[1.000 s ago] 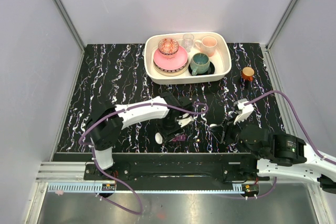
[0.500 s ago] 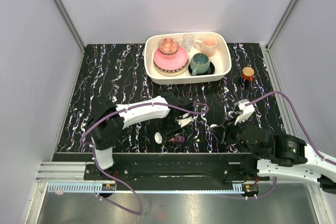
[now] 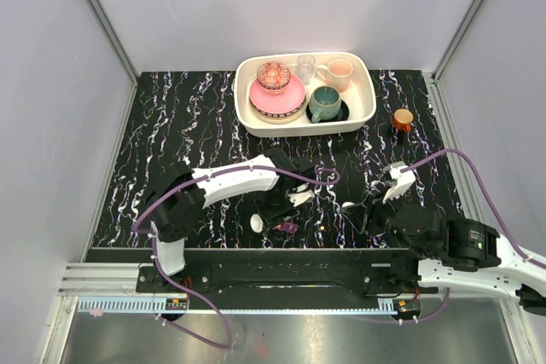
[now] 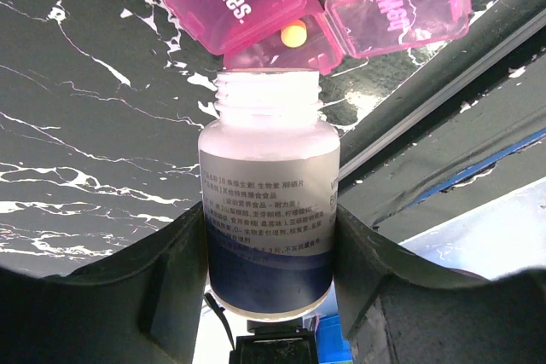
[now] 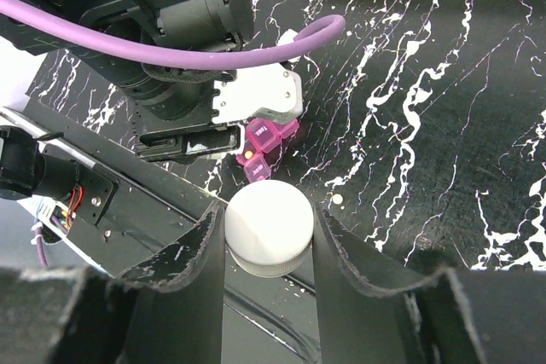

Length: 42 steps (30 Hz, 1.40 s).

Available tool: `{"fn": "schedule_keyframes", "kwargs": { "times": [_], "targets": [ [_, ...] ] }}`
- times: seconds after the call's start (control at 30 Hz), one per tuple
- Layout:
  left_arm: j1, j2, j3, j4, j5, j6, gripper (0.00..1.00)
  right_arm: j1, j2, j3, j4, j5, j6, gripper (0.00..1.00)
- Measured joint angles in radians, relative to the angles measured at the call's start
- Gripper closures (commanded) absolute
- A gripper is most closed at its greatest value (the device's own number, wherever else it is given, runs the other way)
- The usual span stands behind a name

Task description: Sort the pills into containers

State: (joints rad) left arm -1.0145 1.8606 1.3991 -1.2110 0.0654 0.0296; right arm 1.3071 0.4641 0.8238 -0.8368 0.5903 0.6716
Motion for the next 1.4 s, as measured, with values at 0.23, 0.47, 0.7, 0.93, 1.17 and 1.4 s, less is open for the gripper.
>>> {"fn": "schedule_keyframes", "kwargs": {
  "times": [0.23,0.47,0.7,0.93,1.17,1.4],
  "targets": [
    [0.000,0.020,0.027,-0.016,-0.010,0.001,1.00,0.000,-0.012,-0.002,0.000,0.000,0.001,1.00],
    [0.000,0.021,0.038,-0.026,-0.014,0.000,1.00,0.000,-0.023,-0.007,-0.003,0.000,0.004,1.00],
    [0.000,0.021,0.039,-0.026,-0.014,0.000,1.00,0.000,-0.024,-0.007,-0.004,0.000,0.005,1.00],
    [0.000,0.021,0.039,-0.027,-0.014,0.000,1.00,0.000,-0.024,-0.007,-0.007,0.000,0.005,1.00],
    [0.000,0.021,0.039,-0.026,-0.014,0.000,1.00,0.000,-0.024,-0.007,-0.006,0.000,0.004,1.00],
    [0.000,0.021,0.039,-0.026,-0.013,0.000,1.00,0.000,-0.024,-0.007,-0.006,0.001,0.004,1.00]
  ]
}}
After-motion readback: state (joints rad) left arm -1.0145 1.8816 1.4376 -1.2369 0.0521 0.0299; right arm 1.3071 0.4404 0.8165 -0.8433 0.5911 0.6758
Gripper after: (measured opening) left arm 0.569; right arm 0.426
